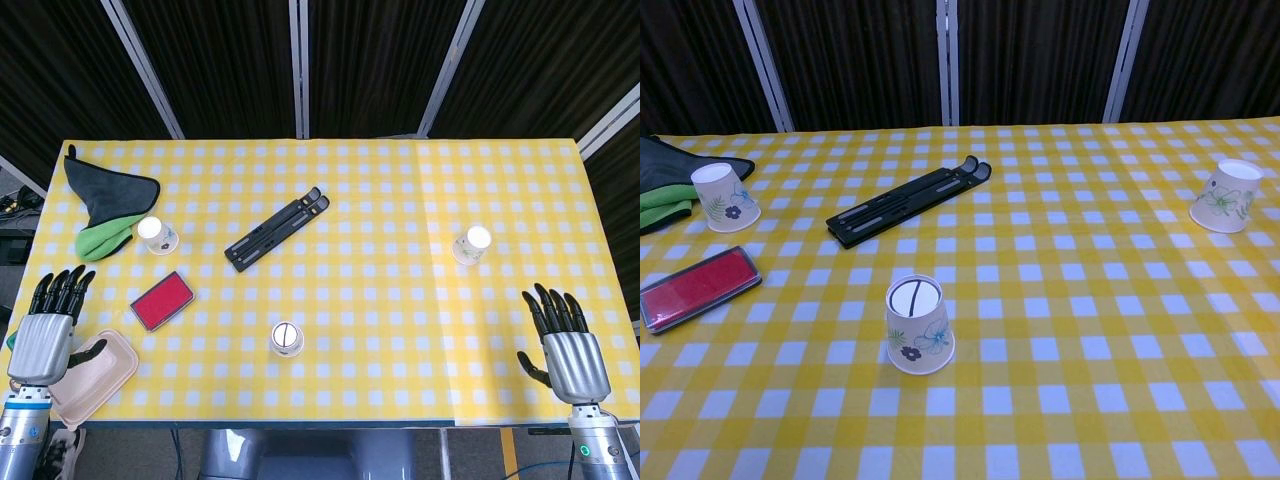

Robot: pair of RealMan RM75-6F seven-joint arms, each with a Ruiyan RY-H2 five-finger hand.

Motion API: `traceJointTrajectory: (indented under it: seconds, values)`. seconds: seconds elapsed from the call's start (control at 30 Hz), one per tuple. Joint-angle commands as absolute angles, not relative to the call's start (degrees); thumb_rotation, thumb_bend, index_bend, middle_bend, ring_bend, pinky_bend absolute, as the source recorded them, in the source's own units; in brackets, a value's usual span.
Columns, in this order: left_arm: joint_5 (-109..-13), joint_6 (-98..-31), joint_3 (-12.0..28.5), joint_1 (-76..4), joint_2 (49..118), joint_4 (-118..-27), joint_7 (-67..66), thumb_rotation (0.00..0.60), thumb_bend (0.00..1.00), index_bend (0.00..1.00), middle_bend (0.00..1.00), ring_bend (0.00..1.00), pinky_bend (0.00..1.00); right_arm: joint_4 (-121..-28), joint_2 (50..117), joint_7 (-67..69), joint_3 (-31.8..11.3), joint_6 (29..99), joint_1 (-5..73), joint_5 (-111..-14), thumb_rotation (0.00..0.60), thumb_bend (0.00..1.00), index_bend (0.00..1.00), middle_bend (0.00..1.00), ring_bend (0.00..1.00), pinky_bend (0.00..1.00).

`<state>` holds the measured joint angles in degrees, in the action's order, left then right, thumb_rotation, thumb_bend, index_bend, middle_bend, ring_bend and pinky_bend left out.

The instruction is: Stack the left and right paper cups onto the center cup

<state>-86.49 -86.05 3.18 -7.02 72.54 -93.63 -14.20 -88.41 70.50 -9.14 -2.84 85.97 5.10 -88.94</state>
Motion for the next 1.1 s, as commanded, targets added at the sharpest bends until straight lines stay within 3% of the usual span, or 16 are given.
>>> traceJointTrajectory:
  seconds: [0.03,0.43,0.63,0.9,1.1]
  values:
    - [-86.51,-86.11,3.18,-7.00,72.51,-93.66,-14.20,0.600,0.08,0.00,0.00,0.00,0.00,-88.43,70.45,-9.08,-2.82,86.10,5.03,-89.00,0.600,0.15,0.00,0.00,0.00,0.00]
    - [-86.68,-85.96,3.18,-7.20,72.38,-93.88,-14.23,0.600,0.08,0.00,0.00,0.00,0.00,-88.82,69.95,-8.53,-2.88,86.60,4.84,-89.18,0.600,0.15,0.00,0.00,0.00,0.00]
    - [-84.24,-83.31,5.28,-9.14,71.53,-94.48,-12.93,0.600,0.09,0.00,0.00,0.00,0.00,-89.01,69.64,-7.99,-3.31,86.73,4.80,-88.59,0.600,0.15,0.00,0.00,0.00,0.00]
    - [-75.45,-71.60,11.59,-17.85,69.71,-94.13,-18.85,0.600,0.17,0.01,0.00,0.00,0.00,-89.08,69.33,-7.47,-3.40,86.88,4.84,-88.78,0.600,0.15,0.00,0.00,0.00,0.00]
    - [-64.92,-60.69,15.38,-25.73,70.38,-91.05,-23.35,0.600,0.19,0.12,0.00,0.00,0.00,-89.06,69.07,-6.95,-3.68,86.74,4.84,-88.20,0.600,0.15,0.00,0.00,0.00,0.00]
